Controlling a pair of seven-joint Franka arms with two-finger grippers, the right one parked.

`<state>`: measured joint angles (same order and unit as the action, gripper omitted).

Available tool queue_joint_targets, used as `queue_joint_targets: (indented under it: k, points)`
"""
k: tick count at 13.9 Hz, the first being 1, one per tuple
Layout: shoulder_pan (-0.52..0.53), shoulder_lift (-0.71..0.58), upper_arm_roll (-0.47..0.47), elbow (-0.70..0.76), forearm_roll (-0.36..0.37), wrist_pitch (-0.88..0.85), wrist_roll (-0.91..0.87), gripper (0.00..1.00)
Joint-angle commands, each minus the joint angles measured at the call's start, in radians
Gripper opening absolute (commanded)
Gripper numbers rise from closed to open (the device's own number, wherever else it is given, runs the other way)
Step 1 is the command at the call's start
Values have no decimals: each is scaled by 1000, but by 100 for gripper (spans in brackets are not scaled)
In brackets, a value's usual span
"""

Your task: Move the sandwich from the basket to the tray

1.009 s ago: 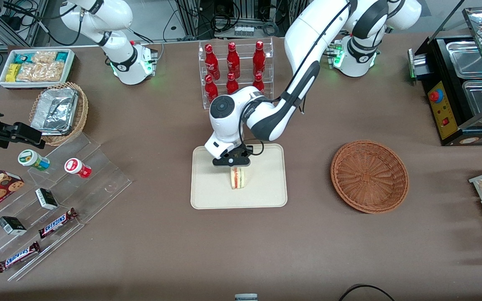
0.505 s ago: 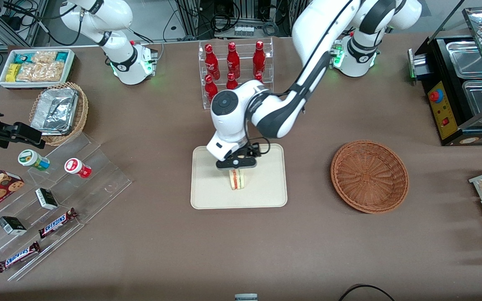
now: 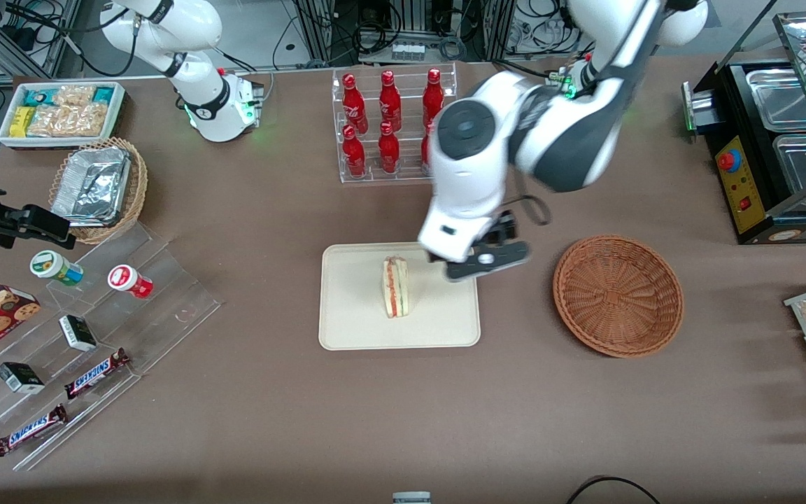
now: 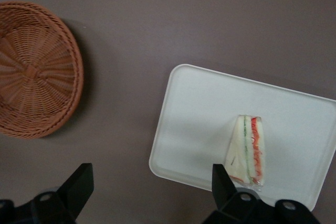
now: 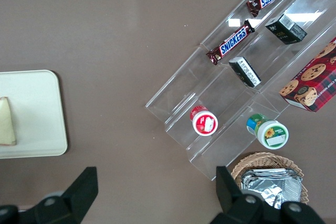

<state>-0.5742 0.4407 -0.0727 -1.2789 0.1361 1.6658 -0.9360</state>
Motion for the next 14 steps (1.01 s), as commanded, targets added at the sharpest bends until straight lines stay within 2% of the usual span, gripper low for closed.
queue_joint_targets:
  k: [1,9,14]
  points:
    - [75,-83,-9,-34,-18,-78,71,99]
    - [325,-258,-7,-77,-62,-264,419,99]
    - [528,-404,-7,-184,-104,-296,756,99]
